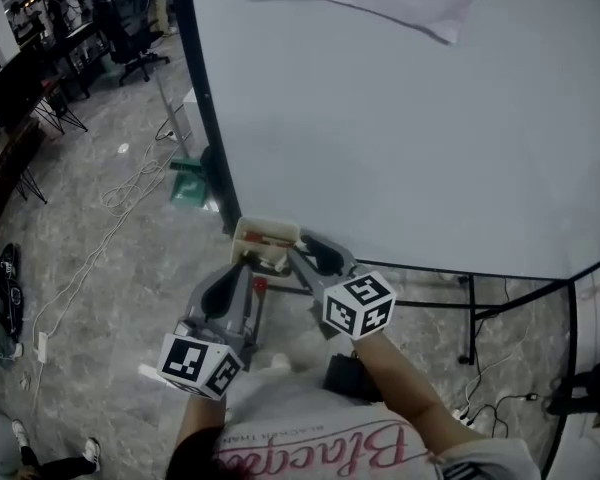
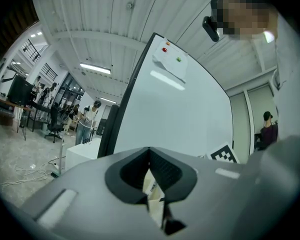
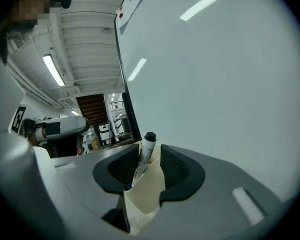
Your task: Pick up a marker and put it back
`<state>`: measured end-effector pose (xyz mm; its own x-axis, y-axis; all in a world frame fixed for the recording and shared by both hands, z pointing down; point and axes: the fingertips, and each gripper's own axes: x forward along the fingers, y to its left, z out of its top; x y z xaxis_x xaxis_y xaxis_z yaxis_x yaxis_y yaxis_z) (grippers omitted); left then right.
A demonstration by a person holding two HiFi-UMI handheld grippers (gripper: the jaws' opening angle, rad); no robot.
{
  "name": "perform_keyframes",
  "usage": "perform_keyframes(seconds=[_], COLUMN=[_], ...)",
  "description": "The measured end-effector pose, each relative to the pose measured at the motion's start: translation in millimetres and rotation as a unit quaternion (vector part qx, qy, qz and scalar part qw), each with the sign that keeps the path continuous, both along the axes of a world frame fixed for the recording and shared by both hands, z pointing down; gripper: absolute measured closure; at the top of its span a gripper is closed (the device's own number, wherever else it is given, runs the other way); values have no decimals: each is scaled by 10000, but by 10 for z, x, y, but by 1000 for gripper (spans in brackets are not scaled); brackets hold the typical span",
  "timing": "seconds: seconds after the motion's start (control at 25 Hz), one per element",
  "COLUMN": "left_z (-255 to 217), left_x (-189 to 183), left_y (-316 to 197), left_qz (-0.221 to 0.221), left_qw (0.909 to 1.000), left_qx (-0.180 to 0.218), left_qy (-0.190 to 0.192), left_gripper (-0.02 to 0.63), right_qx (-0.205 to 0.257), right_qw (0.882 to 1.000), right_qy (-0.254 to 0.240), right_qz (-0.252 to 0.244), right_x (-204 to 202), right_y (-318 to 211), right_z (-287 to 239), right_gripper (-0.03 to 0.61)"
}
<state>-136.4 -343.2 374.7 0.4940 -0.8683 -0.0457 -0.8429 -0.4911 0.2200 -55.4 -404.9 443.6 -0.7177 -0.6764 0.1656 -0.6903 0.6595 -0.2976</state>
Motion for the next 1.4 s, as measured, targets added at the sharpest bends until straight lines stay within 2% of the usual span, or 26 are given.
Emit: perform_keyframes(seconds=[0.36, 0.52, 0.88, 0.96, 1.08, 1.4], left_z=[27, 1, -195, -217, -206, -241], left_x=[-6, -32, -72, -67, -40, -2], left_y=[-109, -92, -23, -11, 3, -19], left_qz=[-69, -177, -349, -346, -315, -214], left_qw=[10000, 9998, 9989, 9989, 9990, 9992], left_qx=[-29, 1, 263, 306, 312, 351], left_qy=[38, 72, 187, 113, -102, -28], left_gripper=[614, 614, 614, 614, 615, 614], right_qx=[46, 335, 1098, 1204, 1309, 1382], right_qw=[9993, 9985, 9913, 9898, 9887, 9881], right_qy=[-143, -133, -695, -742, -712, -645], right_qz=[-348, -413, -200, -168, -180, -200], right_x=[-94, -73, 230, 270, 273, 211], right_y=[7, 52, 264, 290, 314, 297], right_z=[-85, -291, -1059, -1158, -1210, -1196], right_gripper=[506, 508, 509, 509, 509, 509])
